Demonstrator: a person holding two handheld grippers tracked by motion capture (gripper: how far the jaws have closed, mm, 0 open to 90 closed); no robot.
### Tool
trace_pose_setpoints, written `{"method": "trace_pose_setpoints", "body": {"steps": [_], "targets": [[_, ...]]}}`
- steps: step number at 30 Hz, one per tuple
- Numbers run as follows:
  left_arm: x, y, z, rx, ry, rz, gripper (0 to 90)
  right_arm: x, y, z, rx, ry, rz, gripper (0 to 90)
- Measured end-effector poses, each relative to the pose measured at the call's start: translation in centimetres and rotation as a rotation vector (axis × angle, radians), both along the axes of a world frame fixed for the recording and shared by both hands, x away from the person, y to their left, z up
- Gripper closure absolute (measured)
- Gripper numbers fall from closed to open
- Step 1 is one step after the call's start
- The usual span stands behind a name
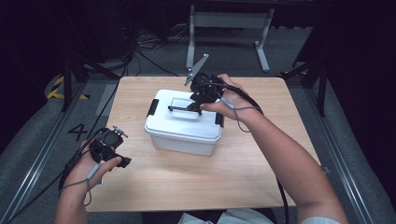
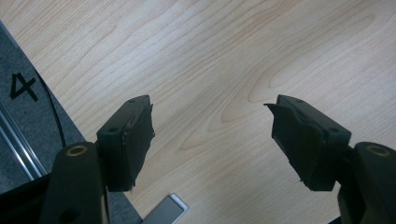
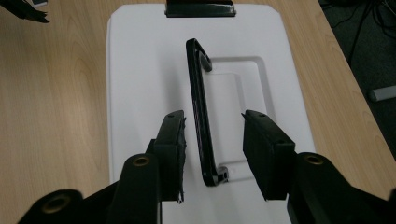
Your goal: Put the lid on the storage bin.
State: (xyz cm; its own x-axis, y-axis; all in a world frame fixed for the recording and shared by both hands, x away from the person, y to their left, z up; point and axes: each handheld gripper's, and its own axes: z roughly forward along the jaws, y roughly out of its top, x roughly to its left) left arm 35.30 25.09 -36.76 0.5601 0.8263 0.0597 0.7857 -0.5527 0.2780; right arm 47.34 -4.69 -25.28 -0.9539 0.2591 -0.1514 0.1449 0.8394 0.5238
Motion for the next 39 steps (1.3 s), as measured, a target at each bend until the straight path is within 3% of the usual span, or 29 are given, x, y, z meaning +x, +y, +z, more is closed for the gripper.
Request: {"method": "trace_pose_setpoints", "body": {"steps": [3,4,14,28,39], "targets": [[-0.2,0.0,0.0,-0.003,0.001,0.000,29.6,-0.5,-0.8,0.5,0.011,0.000,-0.009,59.4],[-0.2,0.1,0.0,-0.006,-0.001,0.000,29.5,-0.9,-2.0,0.9,0.024,0.004,-0.017,59.4],[-0.2,-0.1,0.1,-0.007,-0.002,-0.003,29.4,-2.2,-6.6,1.4,0.058,-0.001,-0.085,59.3],[0.5,-0.4,0.2,-0.016,-0.004,-0.010,29.0,-3.0,-13.4,1.0,0.095,0.007,-0.209,59.2],[0.5,0.2,0.0,-0.026,0.016,0.029,29.3,-3.4,-16.3,-0.4,0.086,0.011,-0.294,58.8]]}}
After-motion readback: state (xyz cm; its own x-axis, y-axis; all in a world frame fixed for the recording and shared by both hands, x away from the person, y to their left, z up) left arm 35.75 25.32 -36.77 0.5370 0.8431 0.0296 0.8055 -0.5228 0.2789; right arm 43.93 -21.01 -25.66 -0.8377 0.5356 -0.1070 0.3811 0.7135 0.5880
